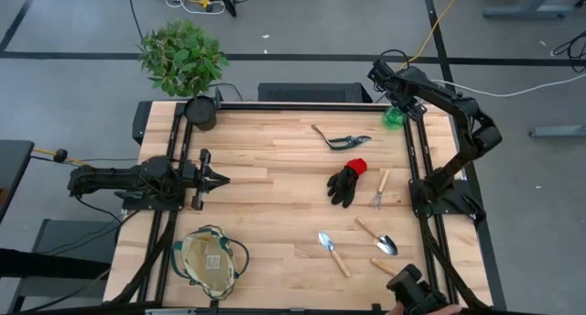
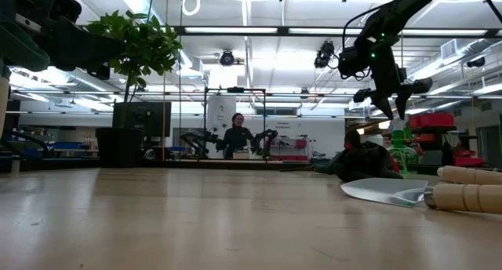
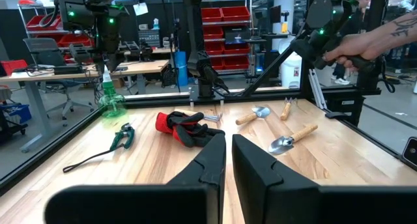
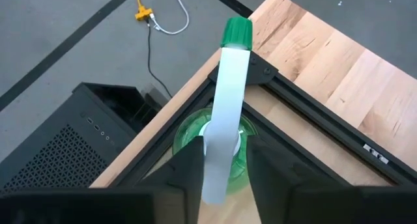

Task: Pick & Place Garden tools in Gardening bag
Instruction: Put the spray bottle into the gardening bag

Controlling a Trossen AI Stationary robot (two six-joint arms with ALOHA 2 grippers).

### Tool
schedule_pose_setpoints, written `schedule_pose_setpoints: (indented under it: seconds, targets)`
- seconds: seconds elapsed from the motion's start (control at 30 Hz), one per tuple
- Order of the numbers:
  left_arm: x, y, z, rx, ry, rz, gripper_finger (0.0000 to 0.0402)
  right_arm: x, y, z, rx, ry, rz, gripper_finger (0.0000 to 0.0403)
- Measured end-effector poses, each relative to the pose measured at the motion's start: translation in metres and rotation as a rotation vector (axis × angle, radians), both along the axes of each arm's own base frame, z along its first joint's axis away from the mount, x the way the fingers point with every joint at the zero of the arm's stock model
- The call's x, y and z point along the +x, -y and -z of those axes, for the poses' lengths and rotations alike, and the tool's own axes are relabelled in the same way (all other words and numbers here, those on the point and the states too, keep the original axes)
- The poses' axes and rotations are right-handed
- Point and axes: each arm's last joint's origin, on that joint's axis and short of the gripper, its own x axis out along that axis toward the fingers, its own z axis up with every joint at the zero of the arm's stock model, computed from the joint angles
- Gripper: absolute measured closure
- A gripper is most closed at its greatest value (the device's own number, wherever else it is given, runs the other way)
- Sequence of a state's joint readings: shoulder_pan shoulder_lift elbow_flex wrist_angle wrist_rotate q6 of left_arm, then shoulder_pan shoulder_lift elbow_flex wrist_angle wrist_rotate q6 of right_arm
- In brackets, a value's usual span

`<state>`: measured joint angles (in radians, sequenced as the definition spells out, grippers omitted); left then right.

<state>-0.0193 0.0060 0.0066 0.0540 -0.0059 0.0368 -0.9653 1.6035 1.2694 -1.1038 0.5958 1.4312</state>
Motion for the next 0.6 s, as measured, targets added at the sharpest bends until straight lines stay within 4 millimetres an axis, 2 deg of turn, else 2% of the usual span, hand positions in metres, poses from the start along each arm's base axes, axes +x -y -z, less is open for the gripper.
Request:
schedule_pose_setpoints:
  seconds: [0.4, 0.6]
  targets:
    - [0.0000, 0.0000, 0.0000, 0.000, 0.000, 0.000, 0.0369, 0.0001, -0.0001, 0.0000, 0.004, -0.002, -0.006, 0.0347]
    - [0.0000, 0.0000, 0.0000, 0.000, 0.000, 0.000, 0.0369, 0.0001, -0.0001, 0.0000, 0.011, -0.010, -0.021, 0.0350]
